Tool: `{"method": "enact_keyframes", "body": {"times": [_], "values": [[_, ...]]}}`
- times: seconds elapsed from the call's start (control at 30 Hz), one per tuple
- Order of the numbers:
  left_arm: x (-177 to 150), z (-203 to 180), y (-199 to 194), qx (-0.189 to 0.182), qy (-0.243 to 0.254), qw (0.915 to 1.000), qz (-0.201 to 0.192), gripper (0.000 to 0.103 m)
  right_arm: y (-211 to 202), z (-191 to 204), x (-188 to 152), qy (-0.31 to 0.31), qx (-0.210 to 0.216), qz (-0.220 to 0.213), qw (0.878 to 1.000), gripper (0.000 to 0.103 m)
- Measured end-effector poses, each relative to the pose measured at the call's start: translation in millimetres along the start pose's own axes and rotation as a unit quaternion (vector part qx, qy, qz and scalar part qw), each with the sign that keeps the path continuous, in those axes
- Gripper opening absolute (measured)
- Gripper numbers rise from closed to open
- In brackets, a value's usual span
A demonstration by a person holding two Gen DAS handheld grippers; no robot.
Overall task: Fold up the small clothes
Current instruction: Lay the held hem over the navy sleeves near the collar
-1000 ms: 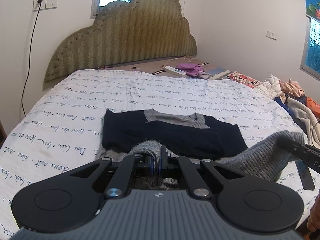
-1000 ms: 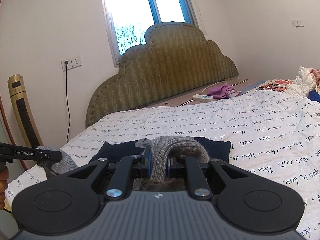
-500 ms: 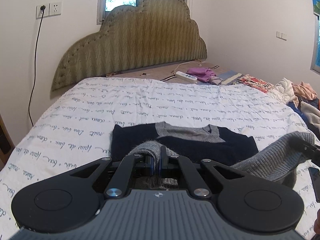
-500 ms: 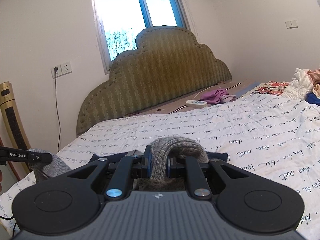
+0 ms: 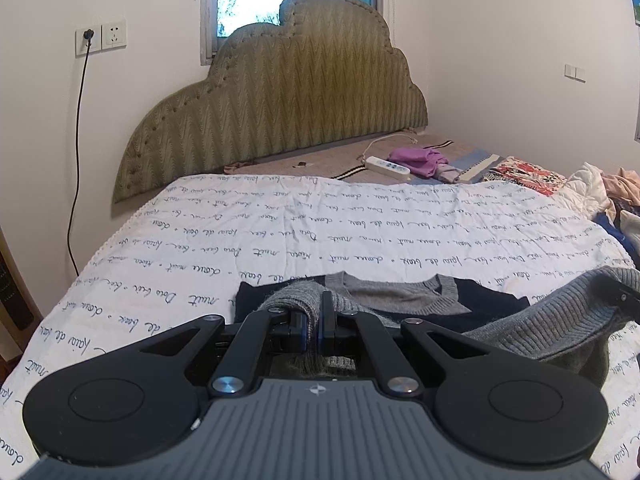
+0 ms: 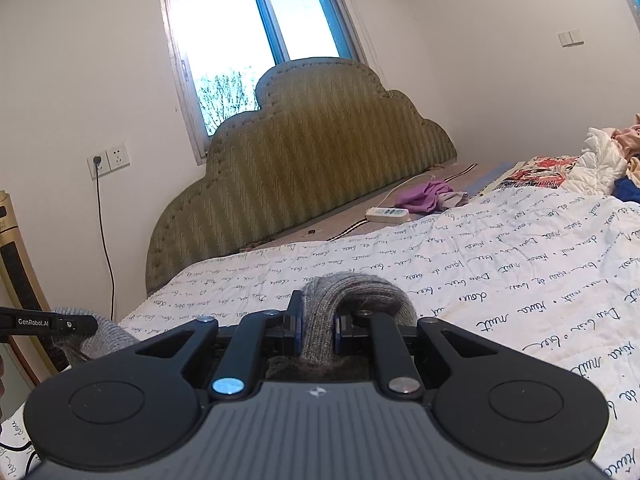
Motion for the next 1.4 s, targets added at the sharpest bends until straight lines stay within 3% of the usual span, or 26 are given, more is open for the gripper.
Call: {"method": "enact_keyframes", "body": {"times": [0.8,1.4], "values": [[23.3,6.5,41.2,0.024,0.008,0.9997,0.003,0.004,42.1,-7.7,3.8,0.022,0.005,0.017,1.0,0.014],[21.6,13.7,125.5,0.052,0.016,0.9974,0.048,0.004,109.1,-25.8,-12.6,0.046,0.005,0.07,0.996,0.014]]}}
Point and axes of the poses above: each gripper's, at about its wrist camera, not at the fingertips, and y roughly the way its jaws point, z to its left, x to its top, the point moved 9 cm from there along y, roughly the way its jaws point, and after that the axes turned 2 degrees about -x, right-handed, at the moved point
